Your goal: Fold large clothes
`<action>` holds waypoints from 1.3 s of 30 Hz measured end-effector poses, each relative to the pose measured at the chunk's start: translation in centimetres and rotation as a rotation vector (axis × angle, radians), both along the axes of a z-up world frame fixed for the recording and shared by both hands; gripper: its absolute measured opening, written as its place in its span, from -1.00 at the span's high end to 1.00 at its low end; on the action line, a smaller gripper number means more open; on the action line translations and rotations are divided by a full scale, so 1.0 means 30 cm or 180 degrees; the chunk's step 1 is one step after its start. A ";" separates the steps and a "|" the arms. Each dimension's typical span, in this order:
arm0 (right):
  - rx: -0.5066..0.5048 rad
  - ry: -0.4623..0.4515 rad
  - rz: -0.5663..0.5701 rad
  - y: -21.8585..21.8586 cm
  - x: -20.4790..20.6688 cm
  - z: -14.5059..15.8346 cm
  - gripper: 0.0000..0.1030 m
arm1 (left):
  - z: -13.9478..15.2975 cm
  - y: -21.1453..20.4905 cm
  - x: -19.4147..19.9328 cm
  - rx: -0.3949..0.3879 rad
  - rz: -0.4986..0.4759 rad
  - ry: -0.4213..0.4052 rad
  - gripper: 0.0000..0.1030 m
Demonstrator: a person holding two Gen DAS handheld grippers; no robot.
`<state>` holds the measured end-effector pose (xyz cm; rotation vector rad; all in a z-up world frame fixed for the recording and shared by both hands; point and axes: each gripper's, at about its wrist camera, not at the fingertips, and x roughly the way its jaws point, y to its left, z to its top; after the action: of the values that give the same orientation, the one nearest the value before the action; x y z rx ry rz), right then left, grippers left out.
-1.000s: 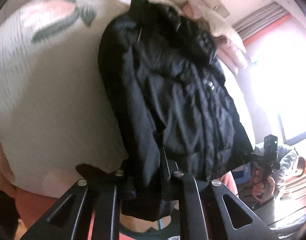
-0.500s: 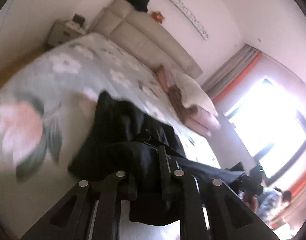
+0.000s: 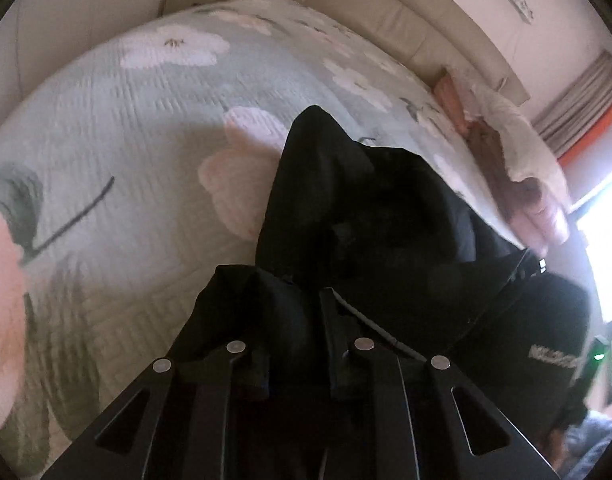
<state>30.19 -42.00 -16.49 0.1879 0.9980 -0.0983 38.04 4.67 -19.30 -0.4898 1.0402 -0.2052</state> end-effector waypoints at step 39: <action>0.0202 -0.0344 0.0953 -0.100 0.003 0.189 -0.63 | 0.131 0.194 -0.039 -0.0376 -0.0675 -0.0221 -0.38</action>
<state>30.27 -44.99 -10.83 0.0990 0.9120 0.2151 36.86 10.50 -15.37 -0.4751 1.0154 -0.4711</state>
